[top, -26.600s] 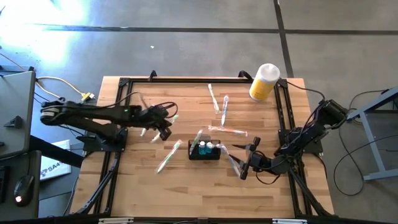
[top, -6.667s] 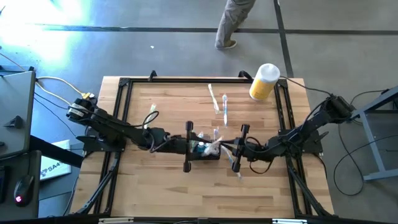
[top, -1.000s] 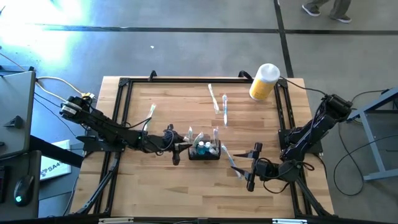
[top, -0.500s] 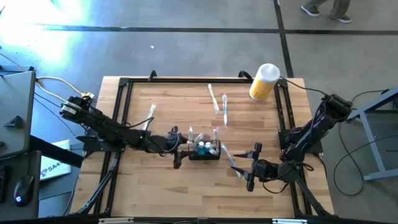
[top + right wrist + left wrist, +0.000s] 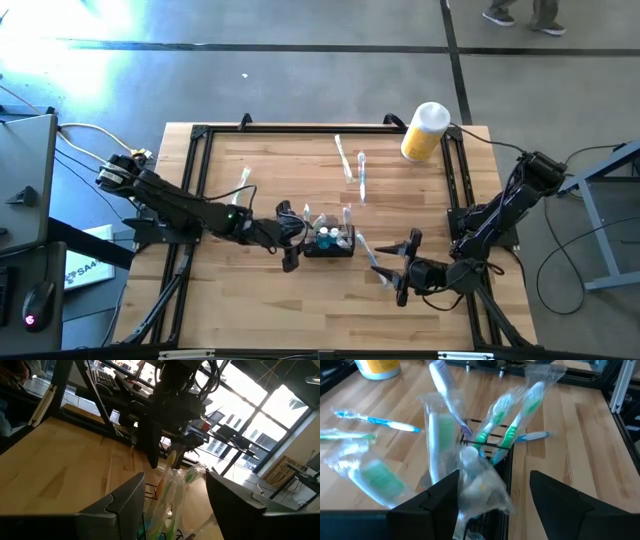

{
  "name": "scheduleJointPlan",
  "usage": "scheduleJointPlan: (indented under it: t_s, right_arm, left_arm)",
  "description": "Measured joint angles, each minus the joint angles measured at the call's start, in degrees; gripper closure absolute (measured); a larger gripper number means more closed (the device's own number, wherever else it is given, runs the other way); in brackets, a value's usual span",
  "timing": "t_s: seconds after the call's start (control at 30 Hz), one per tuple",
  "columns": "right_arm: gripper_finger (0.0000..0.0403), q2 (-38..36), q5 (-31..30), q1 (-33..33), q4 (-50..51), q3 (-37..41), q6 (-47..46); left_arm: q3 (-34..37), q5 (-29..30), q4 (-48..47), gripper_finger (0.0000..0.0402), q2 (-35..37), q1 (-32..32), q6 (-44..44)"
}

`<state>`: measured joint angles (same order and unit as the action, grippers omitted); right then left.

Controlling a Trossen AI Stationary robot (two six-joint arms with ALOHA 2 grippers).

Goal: Pick & Place toothbrushing station
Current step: Put the orange toothbrush into the wire organizer

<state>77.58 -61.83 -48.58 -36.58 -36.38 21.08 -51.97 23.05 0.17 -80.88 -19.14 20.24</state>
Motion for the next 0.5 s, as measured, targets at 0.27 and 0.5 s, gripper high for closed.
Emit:
scheduleJointPlan:
  t_s: [0.27,0.5]
  right_arm:
    - [0.02,0.0,-2.22,-0.02,-0.02,0.01,0.58]
    - [0.0199,0.0,-4.19,0.0,0.0,0.02,-3.74]
  left_arm:
    - [-4.56,0.04,-8.65,0.0176,0.02,0.0,-0.25]
    - [-7.38,-0.77,-12.88,0.0176,0.02,0.0,-0.68]
